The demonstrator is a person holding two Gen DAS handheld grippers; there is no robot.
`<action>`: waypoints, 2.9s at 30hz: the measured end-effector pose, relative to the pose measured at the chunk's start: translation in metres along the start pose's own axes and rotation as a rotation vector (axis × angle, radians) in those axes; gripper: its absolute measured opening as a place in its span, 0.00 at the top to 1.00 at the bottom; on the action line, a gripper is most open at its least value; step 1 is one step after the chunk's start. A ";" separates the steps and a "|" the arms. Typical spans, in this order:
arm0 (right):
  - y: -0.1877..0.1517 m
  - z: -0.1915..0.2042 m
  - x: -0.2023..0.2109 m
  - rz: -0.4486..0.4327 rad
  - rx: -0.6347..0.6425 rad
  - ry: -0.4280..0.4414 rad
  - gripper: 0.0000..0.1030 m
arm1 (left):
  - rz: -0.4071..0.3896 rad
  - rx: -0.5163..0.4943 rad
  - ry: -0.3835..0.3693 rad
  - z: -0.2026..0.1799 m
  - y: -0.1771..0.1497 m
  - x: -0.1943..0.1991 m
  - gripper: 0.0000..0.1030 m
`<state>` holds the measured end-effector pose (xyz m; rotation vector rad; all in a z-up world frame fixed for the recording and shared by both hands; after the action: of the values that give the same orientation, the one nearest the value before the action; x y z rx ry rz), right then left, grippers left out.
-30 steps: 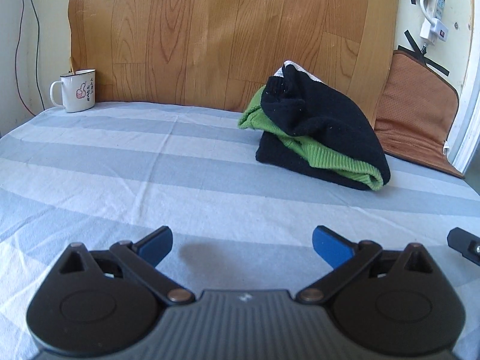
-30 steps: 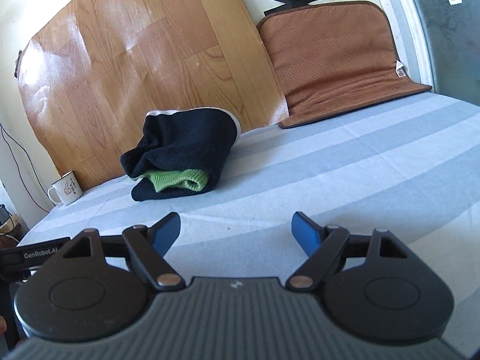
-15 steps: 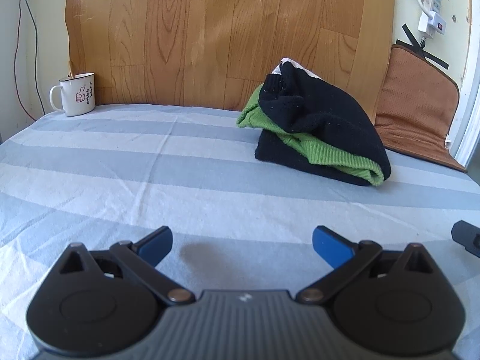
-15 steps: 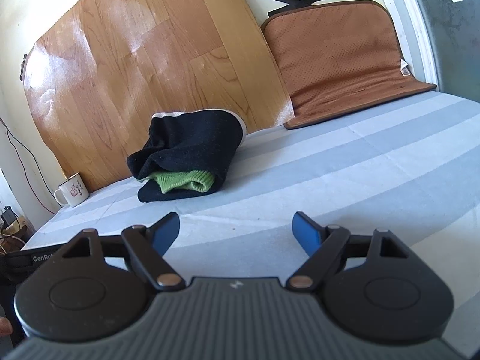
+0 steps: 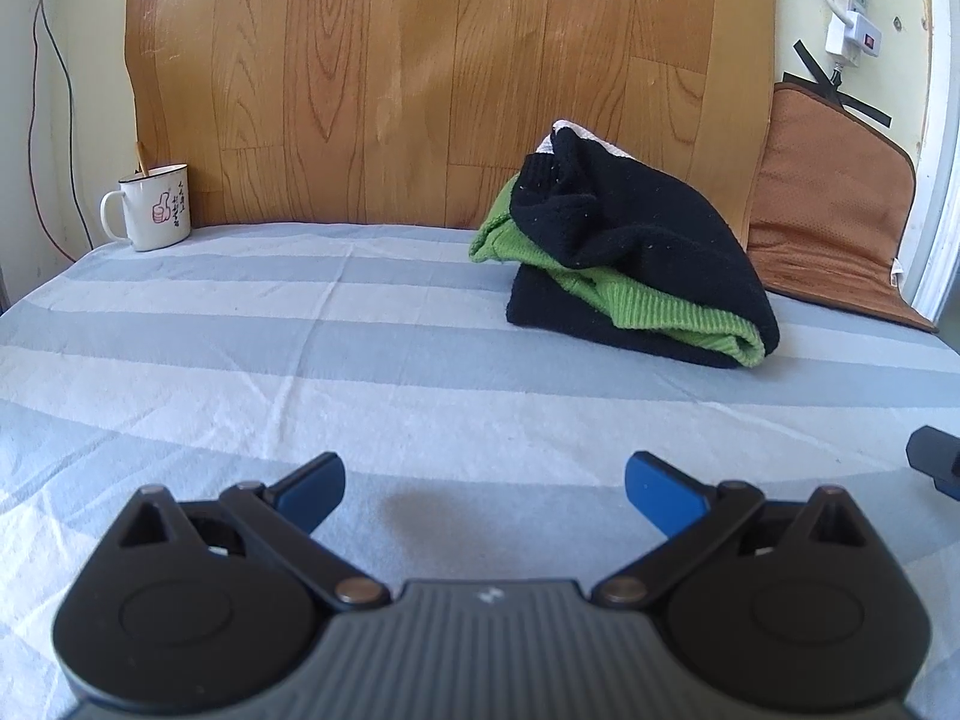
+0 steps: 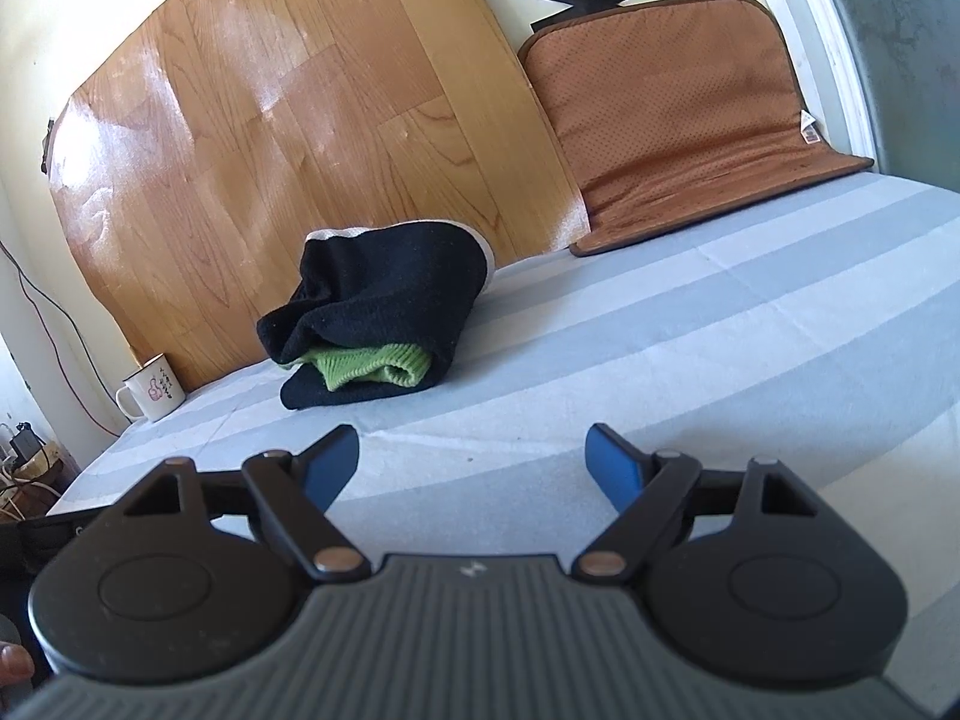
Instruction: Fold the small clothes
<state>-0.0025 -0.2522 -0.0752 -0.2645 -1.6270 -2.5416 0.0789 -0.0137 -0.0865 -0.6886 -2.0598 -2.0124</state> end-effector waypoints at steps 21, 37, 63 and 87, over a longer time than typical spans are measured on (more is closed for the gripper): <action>0.002 -0.005 -0.001 0.007 -0.026 0.008 0.18 | -0.018 -0.022 -0.015 -0.005 0.000 0.004 0.00; 0.002 -0.006 0.000 0.001 -0.038 0.009 0.17 | -0.055 -0.049 -0.011 -0.009 0.002 0.010 0.00; 0.003 -0.005 0.001 -0.003 -0.040 0.013 0.17 | -0.079 -0.082 -0.007 -0.012 0.004 0.015 0.00; 0.002 -0.005 0.001 -0.004 -0.041 0.014 0.17 | -0.108 -0.102 0.008 -0.012 0.006 0.019 0.00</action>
<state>-0.0033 -0.2582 -0.0753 -0.2476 -1.5737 -2.5757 0.0623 -0.0219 -0.0718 -0.5973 -2.0426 -2.1878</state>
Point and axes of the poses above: each gripper's, at about its wrist camera, not at the fingertips, and x roughly against the way its jaws point, z to its left, y to its top, the point moved 6 cm from there along -x, roughly the way its jaws point, and after that the axes turned 8 degrees about -z, right-handed, at the moved point
